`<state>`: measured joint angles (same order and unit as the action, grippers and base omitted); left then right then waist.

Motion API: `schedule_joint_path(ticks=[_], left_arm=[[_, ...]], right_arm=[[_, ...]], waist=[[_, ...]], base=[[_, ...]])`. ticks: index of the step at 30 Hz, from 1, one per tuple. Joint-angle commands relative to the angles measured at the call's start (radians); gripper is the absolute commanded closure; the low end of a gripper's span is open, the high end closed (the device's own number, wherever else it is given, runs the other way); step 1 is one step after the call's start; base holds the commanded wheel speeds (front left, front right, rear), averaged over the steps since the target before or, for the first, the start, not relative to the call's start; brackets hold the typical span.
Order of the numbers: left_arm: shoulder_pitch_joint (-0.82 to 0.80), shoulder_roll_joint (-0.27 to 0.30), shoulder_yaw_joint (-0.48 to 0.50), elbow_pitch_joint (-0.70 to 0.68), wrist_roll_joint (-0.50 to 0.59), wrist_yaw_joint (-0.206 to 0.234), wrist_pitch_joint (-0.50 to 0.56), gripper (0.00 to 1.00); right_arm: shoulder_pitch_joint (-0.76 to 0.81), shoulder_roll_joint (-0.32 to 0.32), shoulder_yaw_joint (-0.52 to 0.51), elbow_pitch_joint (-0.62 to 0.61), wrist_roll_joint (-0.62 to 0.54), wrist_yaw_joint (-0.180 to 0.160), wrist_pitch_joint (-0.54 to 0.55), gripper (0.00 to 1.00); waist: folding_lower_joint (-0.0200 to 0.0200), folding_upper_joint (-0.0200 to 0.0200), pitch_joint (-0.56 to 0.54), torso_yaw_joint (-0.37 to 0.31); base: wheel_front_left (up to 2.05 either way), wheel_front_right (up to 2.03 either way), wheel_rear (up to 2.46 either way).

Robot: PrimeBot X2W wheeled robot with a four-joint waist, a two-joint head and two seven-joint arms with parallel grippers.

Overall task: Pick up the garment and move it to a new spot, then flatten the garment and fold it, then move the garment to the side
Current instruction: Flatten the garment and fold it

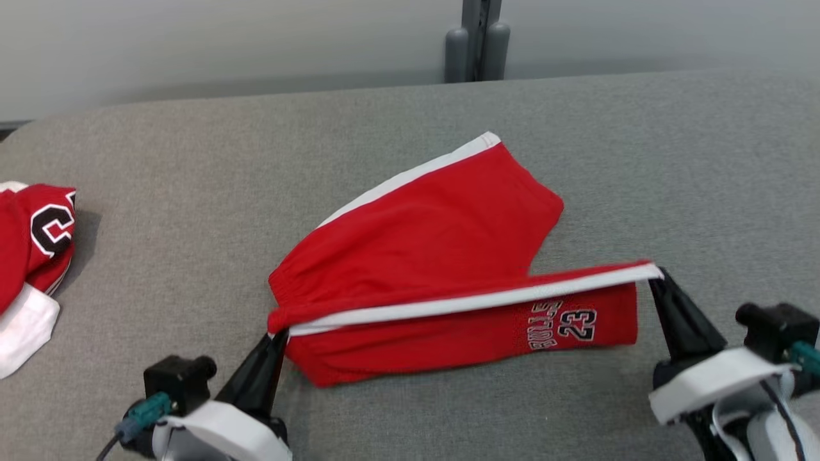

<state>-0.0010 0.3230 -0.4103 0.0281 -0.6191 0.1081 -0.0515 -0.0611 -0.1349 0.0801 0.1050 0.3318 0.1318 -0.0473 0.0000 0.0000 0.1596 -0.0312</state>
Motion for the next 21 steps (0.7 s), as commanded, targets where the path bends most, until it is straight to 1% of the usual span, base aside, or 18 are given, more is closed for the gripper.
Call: schedule_joint_path(ticks=[1, 5, 10, 13, 18, 19, 21], left_arm=[[-0.057, 0.004, 0.005, -0.004, 0.010, -0.010, 0.004, 1.00], [-0.157, -0.017, 0.003, 0.007, 0.012, -0.031, 0.000, 1.00], [-0.276, -0.047, -0.017, 0.046, 0.024, -0.058, 0.000, 1.00], [-0.334, -0.069, -0.030, 0.076, 0.028, -0.076, -0.009, 1.00], [-0.414, -0.112, -0.055, 0.148, 0.031, -0.111, -0.032, 1.00], [-0.414, -0.112, -0.055, 0.148, 0.031, -0.111, -0.032, 1.00], [-0.437, -0.128, -0.061, 0.179, 0.028, -0.121, -0.045, 1.00]], right_arm=[[-0.072, -0.031, 0.009, 0.026, 0.004, -0.002, -0.014, 1.00], [-0.254, -0.080, 0.063, 0.111, 0.018, -0.001, -0.041, 1.00], [-0.480, -0.134, 0.143, 0.252, 0.032, -0.001, -0.071, 1.00], [-0.602, -0.150, 0.189, 0.342, 0.051, -0.001, -0.084, 1.00], [-0.759, -0.177, 0.254, 0.509, 0.078, -0.001, -0.101, 1.00], [-0.759, -0.177, 0.254, 0.509, 0.078, -0.001, -0.101, 1.00], [-0.801, -0.182, 0.276, 0.572, 0.088, -0.001, -0.110, 1.00]], waist=[[0.0000, 0.0000, 0.067, 0.050], [0.0000, 0.0000, 0.133, 0.096], [0.0000, 0.0000, 0.201, 0.146], [0.0000, 0.0000, 0.237, 0.173], [0.0000, 0.0000, 0.277, 0.220], [0.0000, 0.0000, 0.277, 0.220], [0.0000, 0.0000, 0.286, 0.229]], base=[[0.00, 0.00, 0.00], [0.00, 0.00, 0.00], [0.00, 0.00, 0.00], [0.00, 0.00, 0.00], [0.00, 0.00, 0.00], [0.00, 0.00, 0.00], [0.00, 0.00, 0.00]])
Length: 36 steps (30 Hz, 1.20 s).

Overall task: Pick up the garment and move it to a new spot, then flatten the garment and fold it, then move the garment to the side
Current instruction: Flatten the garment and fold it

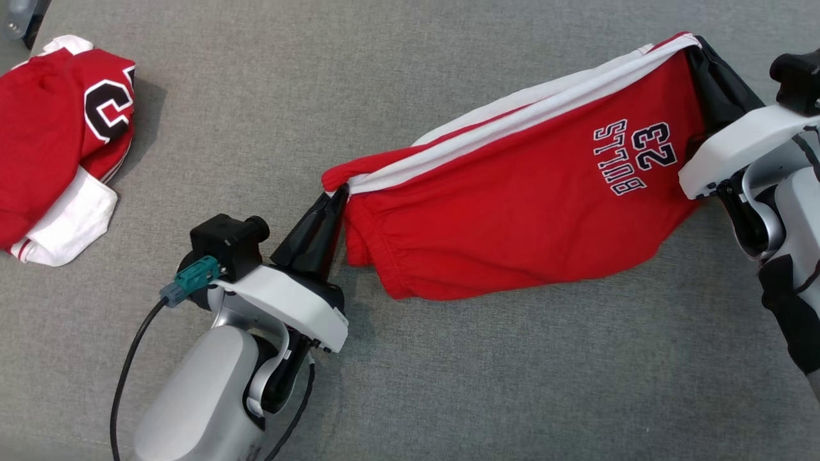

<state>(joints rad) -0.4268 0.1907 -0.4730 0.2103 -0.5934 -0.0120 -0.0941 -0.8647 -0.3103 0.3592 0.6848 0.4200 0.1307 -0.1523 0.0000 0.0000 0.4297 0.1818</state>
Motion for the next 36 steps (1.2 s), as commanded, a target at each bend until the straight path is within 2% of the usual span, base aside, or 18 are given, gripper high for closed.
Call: schedule_joint_path(ticks=[1, 5, 6, 7, 8, 9, 16, 19, 23, 28, 36], left_arm=[[-0.020, -0.007, -0.002, 0.010, -0.005, -0.008, -0.007, 1.00], [-0.052, -0.027, -0.014, 0.065, -0.006, -0.028, -0.022, 1.00], [-0.059, -0.029, -0.016, 0.076, -0.004, -0.032, -0.028, 0.86], [-0.064, -0.030, -0.019, 0.084, -0.003, -0.036, -0.034, 0.44], [-0.065, -0.032, -0.020, 0.093, -0.002, -0.040, -0.041, 0.00], [-0.064, -0.032, -0.021, 0.102, -0.001, -0.041, -0.047, 0.00], [0.001, -0.025, 0.005, 0.136, 0.025, 0.023, -0.121, 0.00], [0.036, -0.017, 0.022, 0.131, 0.062, 0.082, -0.148, 0.00], [0.076, -0.016, 0.067, 0.090, 0.085, 0.117, -0.168, 0.00], [0.129, -0.020, 0.139, 0.013, 0.117, 0.129, -0.171, 0.00], [0.243, -0.018, 0.236, -0.056, 0.164, 0.118, -0.172, 0.00]], right_arm=[[-0.015, -0.008, 0.005, 0.021, 0.009, 0.000, -0.008, 1.00], [-0.073, -0.003, 0.052, 0.122, 0.039, 0.000, -0.028, 1.00], [-0.083, 0.001, 0.064, 0.139, 0.047, 0.000, -0.036, 1.00], [-0.091, 0.002, 0.075, 0.156, 0.055, 0.000, -0.043, 0.78], [-0.096, 0.004, 0.087, 0.166, 0.066, 0.000, -0.054, 0.31], [-0.097, 0.008, 0.099, 0.175, 0.074, 0.000, -0.064, 0.00], [-0.038, 0.023, 0.129, 0.156, 0.084, 0.000, -0.114, 0.00], [0.023, 0.032, 0.073, 0.063, 0.046, 0.000, -0.114, 0.00], [0.145, 0.063, -0.039, -0.060, -0.024, 0.000, -0.114, 0.00], [0.308, 0.122, -0.157, -0.194, -0.106, 0.000, -0.114, 0.00], [0.531, 0.191, -0.259, -0.355, -0.177, 0.000, -0.114, 0.00]], waist=[[0.0000, 0.0000, 0.021, 0.021], [0.0000, 0.0000, 0.029, 0.027], [0.0000, 0.0000, 0.031, 0.027], [0.0000, 0.0000, 0.031, 0.027], [0.0000, 0.0000, 0.030, 0.026], [0.0000, 0.0000, 0.028, 0.023], [0.0000, 0.0000, -0.020, -0.008], [0.0000, 0.0000, -0.045, -0.027], [0.0000, 0.0000, -0.080, -0.048], [0.0000, 0.0000, -0.128, -0.073], [0.0000, 0.0000, -0.196, -0.110]], base=[[0.00, 0.00, 0.00], [0.00, 0.00, 0.00], [0.00, 0.00, 0.00], [0.00, 0.00, 0.00], [0.00, 0.00, 0.00], [0.00, 0.00, 0.00], [0.00, 0.00, 0.00], [0.00, 0.00, 0.00], [0.00, 0.00, 0.00], [0.00, 0.00, 0.00], [0.00, 0.00, 0.00]])
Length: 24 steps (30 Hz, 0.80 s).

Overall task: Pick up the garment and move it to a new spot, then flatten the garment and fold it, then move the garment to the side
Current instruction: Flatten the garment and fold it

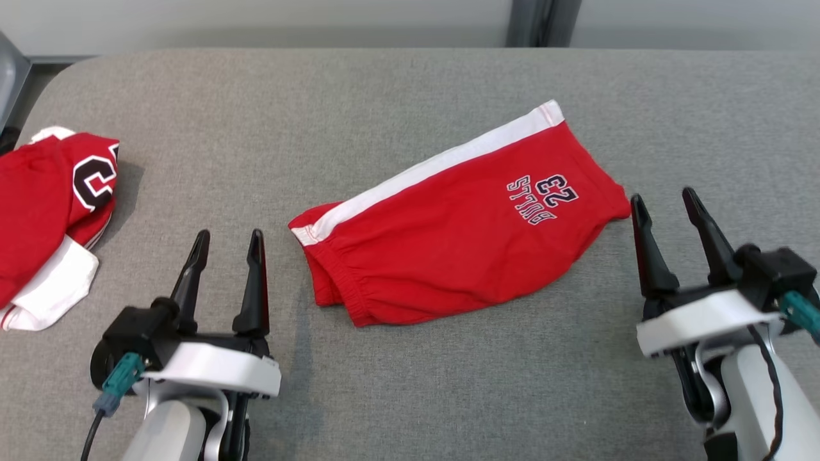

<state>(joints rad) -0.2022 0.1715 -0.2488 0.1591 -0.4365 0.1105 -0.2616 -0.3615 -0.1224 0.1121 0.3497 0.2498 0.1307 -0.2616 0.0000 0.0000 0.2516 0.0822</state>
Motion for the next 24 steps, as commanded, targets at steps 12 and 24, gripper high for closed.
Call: schedule_joint_path(ticks=[12, 24], left_arm=[[0.086, -0.008, 0.042, 0.005, 0.040, -0.020, -0.004, 0.00], [0.057, -0.020, 0.051, 0.021, 0.048, -0.029, -0.005, 0.00]], right_arm=[[0.117, 0.033, -0.032, -0.065, -0.020, 0.000, -0.005, 0.00], [0.079, 0.021, -0.036, -0.045, -0.006, 0.000, -0.005, 0.00]], waist=[[0.0000, 0.0000, -0.048, -0.031], [0.0000, 0.0000, -0.038, -0.020]], base=[[0.00, 0.00, 0.00], [0.00, 0.00, 0.00]])
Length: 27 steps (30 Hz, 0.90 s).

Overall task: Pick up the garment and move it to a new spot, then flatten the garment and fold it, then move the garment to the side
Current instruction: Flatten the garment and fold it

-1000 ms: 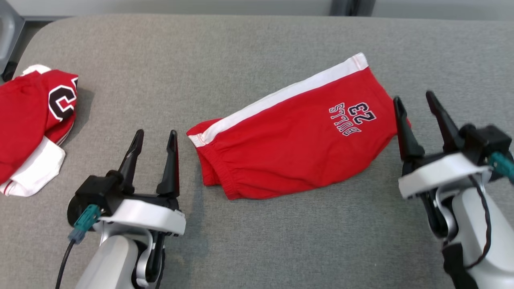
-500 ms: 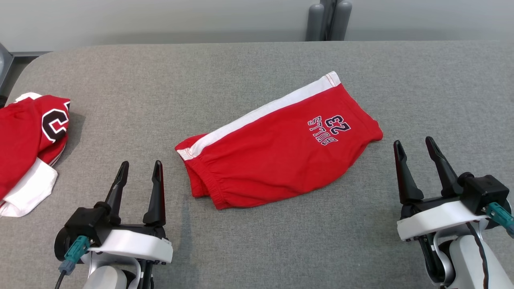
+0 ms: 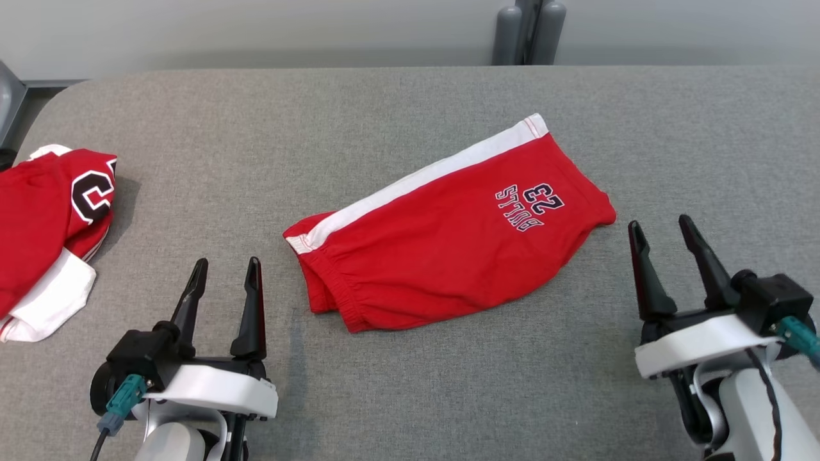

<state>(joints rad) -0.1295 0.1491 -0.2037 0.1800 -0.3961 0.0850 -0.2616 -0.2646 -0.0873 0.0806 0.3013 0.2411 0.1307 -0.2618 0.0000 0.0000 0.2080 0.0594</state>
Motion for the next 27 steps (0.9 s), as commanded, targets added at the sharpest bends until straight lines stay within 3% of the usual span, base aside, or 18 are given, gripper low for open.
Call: schedule_joint_path(ticks=[1, 5, 15, 24, 25, 26, 27], left_arm=[[-0.021, 0.001, 0.005, -0.001, 0.010, -0.005, -0.004, 0.00], [-0.046, -0.007, 0.002, -0.003, 0.012, -0.013, -0.004, 0.00], [-0.115, -0.038, -0.007, 0.004, 0.022, -0.040, -0.004, 0.00], [-0.126, -0.052, 0.012, 0.012, 0.040, -0.056, -0.004, 0.00], [-0.124, -0.052, 0.013, 0.012, 0.043, -0.057, -0.004, 0.00], [-0.124, -0.052, 0.013, 0.012, 0.043, -0.057, -0.004, 0.00], [-0.122, -0.053, 0.015, 0.013, 0.045, -0.058, -0.004, 0.00]], right_arm=[[-0.028, -0.019, -0.004, 0.011, 0.006, 0.000, -0.005, 0.00], [-0.087, -0.049, 0.007, 0.070, 0.027, 0.000, -0.004, 0.00], [-0.307, -0.111, 0.111, 0.358, 0.074, 0.000, 0.056, 0.00], [-0.402, -0.115, 0.195, 0.536, 0.149, 0.000, 0.156, 0.00], [-0.402, -0.113, 0.211, 0.546, 0.163, 0.000, 0.168, 0.23], [-0.402, -0.113, 0.211, 0.546, 0.163, 0.000, 0.168, 0.23], [-0.402, -0.110, 0.226, 0.551, 0.179, 0.000, 0.178, 0.64]], waist=[[0.0000, 0.0000, 0.012, 0.006], [0.0000, 0.0000, 0.051, 0.024], [0.0000, 0.0000, 0.135, 0.075], [0.0000, 0.0000, 0.138, 0.072], [0.0000, 0.0000, 0.137, 0.070], [0.0000, 0.0000, 0.137, 0.070], [0.0000, 0.0000, 0.136, 0.067]], base=[[0.00, 0.00, 0.00], [0.00, 0.00, 0.00], [0.00, 0.00, 0.00], [0.00, 0.00, 0.00], [0.00, 0.00, 0.00], [0.00, 0.00, 0.00], [0.00, 0.00, 0.00]])
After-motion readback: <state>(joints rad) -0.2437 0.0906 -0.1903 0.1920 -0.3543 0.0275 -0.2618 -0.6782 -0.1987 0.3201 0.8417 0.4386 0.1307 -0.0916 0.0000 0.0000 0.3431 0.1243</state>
